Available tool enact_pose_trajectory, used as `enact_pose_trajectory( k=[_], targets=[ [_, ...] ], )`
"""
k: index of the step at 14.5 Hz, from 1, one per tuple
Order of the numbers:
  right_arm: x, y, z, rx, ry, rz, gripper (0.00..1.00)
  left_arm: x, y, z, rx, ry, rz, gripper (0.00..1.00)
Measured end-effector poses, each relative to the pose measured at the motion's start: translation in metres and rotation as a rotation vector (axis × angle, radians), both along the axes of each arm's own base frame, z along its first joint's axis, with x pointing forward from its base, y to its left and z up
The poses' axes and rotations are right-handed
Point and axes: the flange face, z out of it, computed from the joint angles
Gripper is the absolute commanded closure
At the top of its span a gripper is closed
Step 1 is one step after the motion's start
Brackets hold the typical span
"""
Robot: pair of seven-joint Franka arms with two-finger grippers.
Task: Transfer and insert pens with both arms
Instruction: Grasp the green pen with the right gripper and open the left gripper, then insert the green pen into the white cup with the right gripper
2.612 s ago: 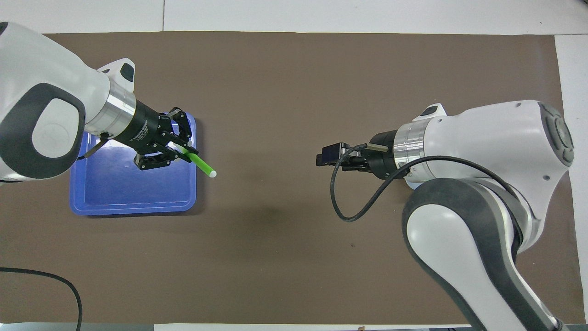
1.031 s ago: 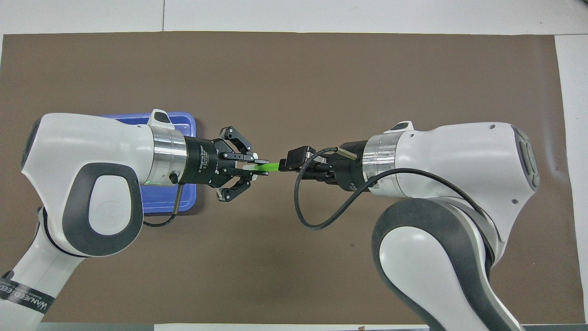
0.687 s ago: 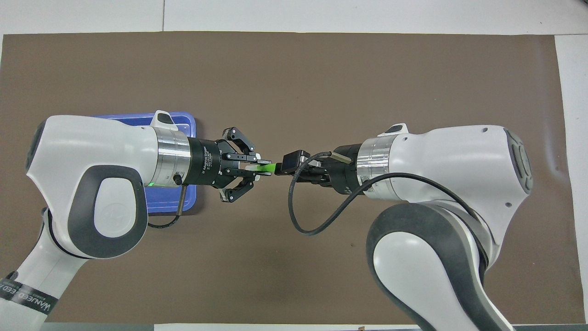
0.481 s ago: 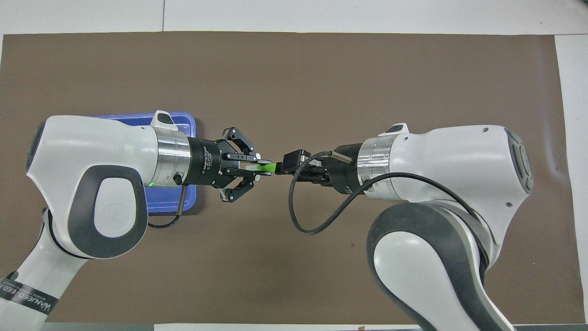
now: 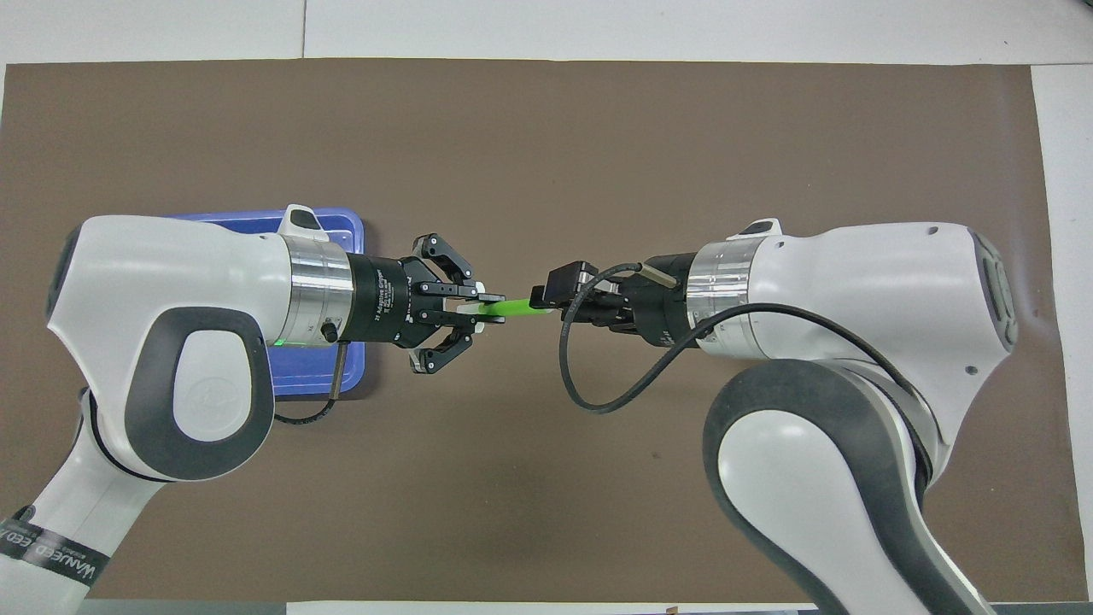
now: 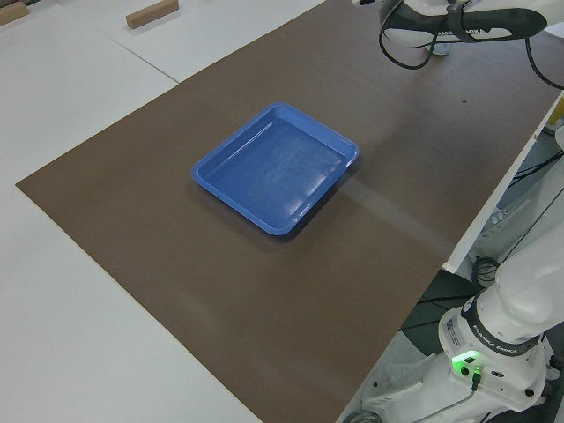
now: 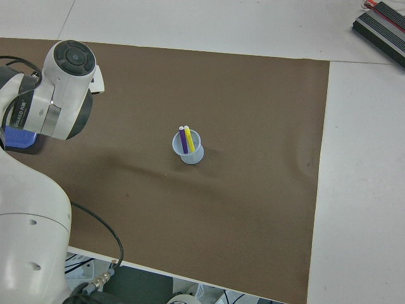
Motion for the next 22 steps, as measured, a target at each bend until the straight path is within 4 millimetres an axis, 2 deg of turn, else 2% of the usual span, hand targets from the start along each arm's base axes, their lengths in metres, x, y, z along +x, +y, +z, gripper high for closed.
enact_pose_trajectory(
  k=[5,6,8,9,16,17,19,21,22],
  targets=[
    [-0.001,0.001,0.0,-0.001,0.001,0.003,0.62,0.001,0.001,-0.001,-0.001,-0.002,0.01,1.0],
    [-0.001,0.001,0.0,-0.001,0.001,0.003,0.65,0.001,0.001,-0.001,0.0,-0.002,0.013,1.0],
    [-0.001,0.002,0.0,-0.001,0.001,0.005,0.85,0.001,0.001,-0.002,-0.001,-0.001,0.016,1.0],
    [-0.001,0.003,0.0,-0.001,0.0,0.005,1.0,0.001,0.001,-0.002,-0.003,0.0,0.019,1.0],
    [-0.001,0.003,0.003,0.003,-0.005,0.005,1.0,-0.001,-0.001,-0.005,-0.009,0.008,0.027,1.0],
    [0.0,0.002,0.003,0.003,-0.003,0.005,1.0,-0.001,-0.002,-0.004,-0.009,0.009,0.031,0.01],
    [0.001,-0.004,0.002,-0.008,0.002,0.021,1.0,-0.001,-0.004,-0.003,-0.01,0.007,0.037,0.0],
    [0.006,-0.03,-0.002,-0.099,0.003,0.097,1.0,0.0,0.0,0.0,-0.013,0.003,0.051,0.0],
    [0.01,-0.047,0.004,-0.159,0.009,0.145,1.0,0.0,0.001,0.001,-0.014,0.002,0.056,0.0]
  ],
)
